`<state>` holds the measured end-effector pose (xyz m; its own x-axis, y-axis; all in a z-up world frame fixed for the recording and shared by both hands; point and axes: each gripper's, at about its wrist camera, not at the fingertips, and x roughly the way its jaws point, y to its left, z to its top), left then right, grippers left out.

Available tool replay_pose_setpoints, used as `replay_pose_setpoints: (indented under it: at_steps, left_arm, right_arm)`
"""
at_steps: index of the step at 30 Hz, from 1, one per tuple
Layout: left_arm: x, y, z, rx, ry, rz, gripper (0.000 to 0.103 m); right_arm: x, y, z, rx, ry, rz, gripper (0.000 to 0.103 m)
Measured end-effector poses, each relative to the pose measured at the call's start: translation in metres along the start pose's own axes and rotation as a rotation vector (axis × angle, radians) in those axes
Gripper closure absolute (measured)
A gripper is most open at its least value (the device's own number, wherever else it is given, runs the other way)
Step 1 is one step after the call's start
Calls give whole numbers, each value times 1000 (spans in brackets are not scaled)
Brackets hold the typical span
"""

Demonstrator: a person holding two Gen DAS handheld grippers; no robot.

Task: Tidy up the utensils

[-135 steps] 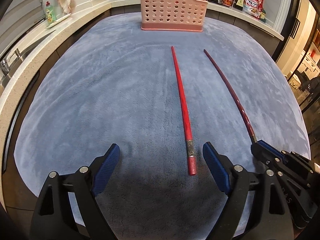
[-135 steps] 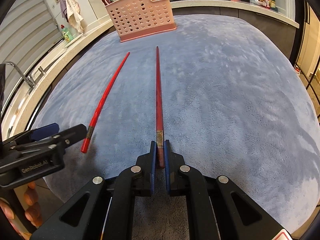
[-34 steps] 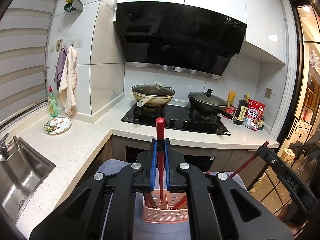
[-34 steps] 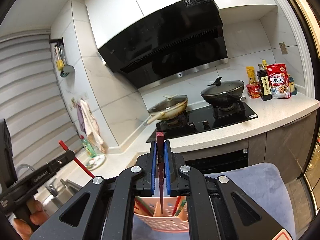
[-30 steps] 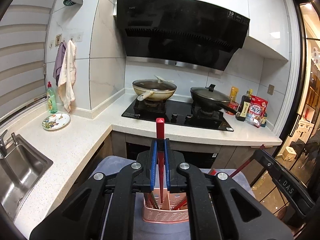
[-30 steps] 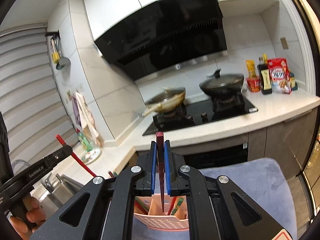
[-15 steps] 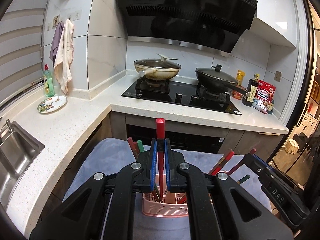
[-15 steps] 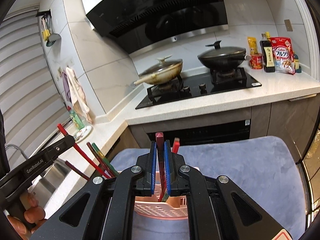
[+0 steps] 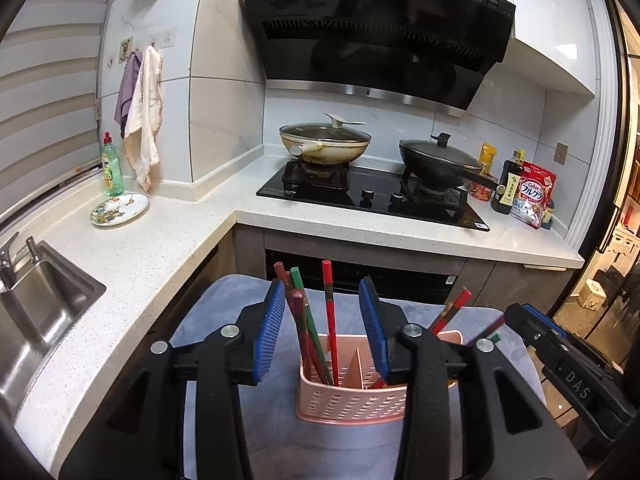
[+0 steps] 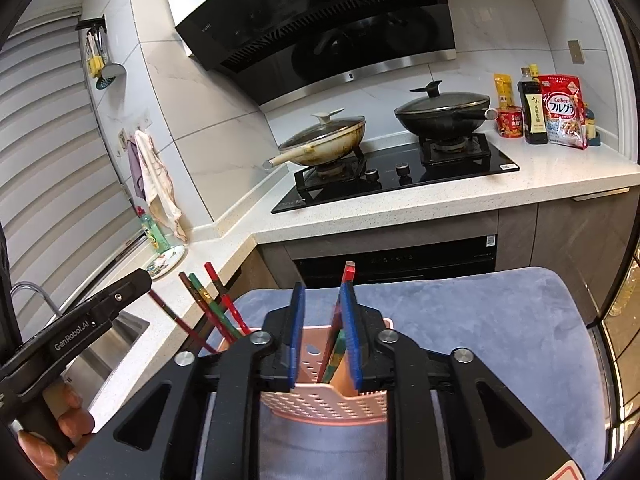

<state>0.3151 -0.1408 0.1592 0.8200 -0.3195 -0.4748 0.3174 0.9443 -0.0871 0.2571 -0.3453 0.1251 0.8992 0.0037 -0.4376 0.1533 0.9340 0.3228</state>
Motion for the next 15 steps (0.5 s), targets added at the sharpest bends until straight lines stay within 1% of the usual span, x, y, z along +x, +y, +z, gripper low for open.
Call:
replay_pose_setpoints:
  at_steps: [3, 4, 5, 7, 11, 13, 15]
  left_arm:
    - [-13, -2, -4, 6, 4, 12, 64]
    - [-16, -3, -5, 6, 7, 14, 61]
    - [-20, -3, -6, 7, 10, 18, 55]
    - [-30, -6, -11, 12, 12, 31, 48]
    - [-48, -11, -21, 45, 21, 51, 47]
    - [-57, -14, -28, 59, 29, 64, 46]
    - [-65, -16, -34, 71, 31, 77, 40]
  right_arm:
    - [-16, 6, -1, -30, -11, -7, 79]
    - [-19, 8, -1, -38, -12, -10, 76]
    - [-27, 12, -3, -51, -13, -9, 74]
    - [-37, 15, -6, -68, -13, -10, 69]
    - [-60, 23, -20, -113, -7, -33, 57]
    - [-69, 25, -27, -125, 2, -48, 56]
    - [-78, 27, -35, -132, 15, -56, 54]
